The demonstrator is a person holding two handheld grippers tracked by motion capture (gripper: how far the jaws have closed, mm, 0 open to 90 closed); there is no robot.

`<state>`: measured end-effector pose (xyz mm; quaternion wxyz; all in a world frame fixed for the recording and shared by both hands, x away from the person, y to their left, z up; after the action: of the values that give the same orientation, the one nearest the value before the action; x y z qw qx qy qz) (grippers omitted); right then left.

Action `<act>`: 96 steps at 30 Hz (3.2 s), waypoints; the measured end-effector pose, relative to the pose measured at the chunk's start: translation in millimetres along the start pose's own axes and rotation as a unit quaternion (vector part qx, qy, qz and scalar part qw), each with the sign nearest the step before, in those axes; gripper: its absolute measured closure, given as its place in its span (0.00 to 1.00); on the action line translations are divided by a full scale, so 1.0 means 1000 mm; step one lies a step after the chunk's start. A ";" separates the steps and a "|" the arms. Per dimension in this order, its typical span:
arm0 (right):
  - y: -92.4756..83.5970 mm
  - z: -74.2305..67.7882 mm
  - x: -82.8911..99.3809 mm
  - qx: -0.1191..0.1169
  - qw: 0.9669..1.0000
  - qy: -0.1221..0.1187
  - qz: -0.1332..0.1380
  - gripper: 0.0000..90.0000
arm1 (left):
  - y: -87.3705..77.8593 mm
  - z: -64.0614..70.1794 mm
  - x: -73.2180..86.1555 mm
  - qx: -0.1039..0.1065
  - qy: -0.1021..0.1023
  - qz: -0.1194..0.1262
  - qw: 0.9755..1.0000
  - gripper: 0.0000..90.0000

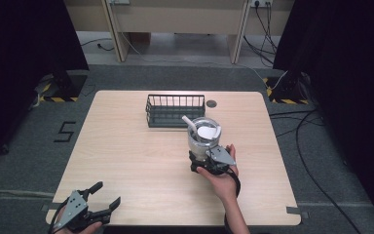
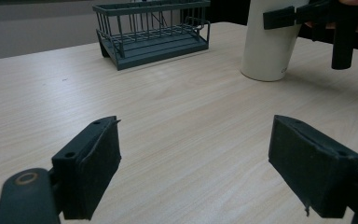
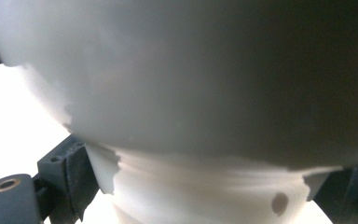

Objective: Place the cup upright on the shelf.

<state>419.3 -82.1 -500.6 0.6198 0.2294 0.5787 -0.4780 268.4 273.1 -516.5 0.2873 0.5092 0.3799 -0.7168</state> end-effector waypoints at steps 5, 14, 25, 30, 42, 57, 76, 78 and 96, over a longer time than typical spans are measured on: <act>0.001 0.001 -0.001 0.003 1.000 0.007 0.000 0.11 | 0.000 0.000 0.000 -0.001 0.000 -0.001 1.000 0.18; 0.001 0.003 -0.018 0.002 1.000 0.017 0.023 0.11 | 0.000 -0.001 0.000 -0.003 -0.002 0.000 1.000 0.18; 0.007 0.005 -0.032 0.002 0.999 0.026 0.031 0.11 | -0.001 -0.002 0.000 -0.004 -0.003 0.000 1.000 0.18; 0.011 0.007 -0.040 0.002 0.999 0.026 0.033 0.11 | -0.001 -0.002 0.000 -0.005 -0.004 0.001 1.000 0.18; 0.021 0.011 -0.053 0.006 0.999 0.030 0.039 0.11 | -0.001 -0.003 -0.001 -0.005 -0.005 0.004 1.000 0.18; 0.033 0.022 -0.067 0.016 0.999 0.032 0.036 0.11 | -0.002 -0.003 -0.001 -0.005 -0.006 0.005 1.000 0.18; 0.047 0.025 -0.080 0.016 0.998 0.038 0.037 0.11 | -0.002 -0.003 -0.001 -0.004 -0.009 0.005 1.000 0.18; 0.048 0.027 -0.081 0.019 0.999 0.032 0.036 0.11 | -0.002 -0.003 -0.001 -0.004 -0.009 0.006 1.000 0.18; 0.061 0.033 -0.096 0.017 0.998 0.041 0.041 0.11 | -0.002 -0.003 -0.001 -0.003 -0.008 0.006 1.000 0.18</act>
<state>500.4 -51.8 -420.1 0.6100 0.2830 0.5857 -0.4525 268.8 276.9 -515.4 0.2962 0.5047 0.3767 -0.7180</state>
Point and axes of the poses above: each handheld gripper's, and its own axes: y roughly forward along the jaws, x roughly out of its underside, z roughly to its right, the point moved 4 cm from there along y, roughly forward along the jaws, and after that the axes turned 11 degrees about -y, right-handed, at the moved point
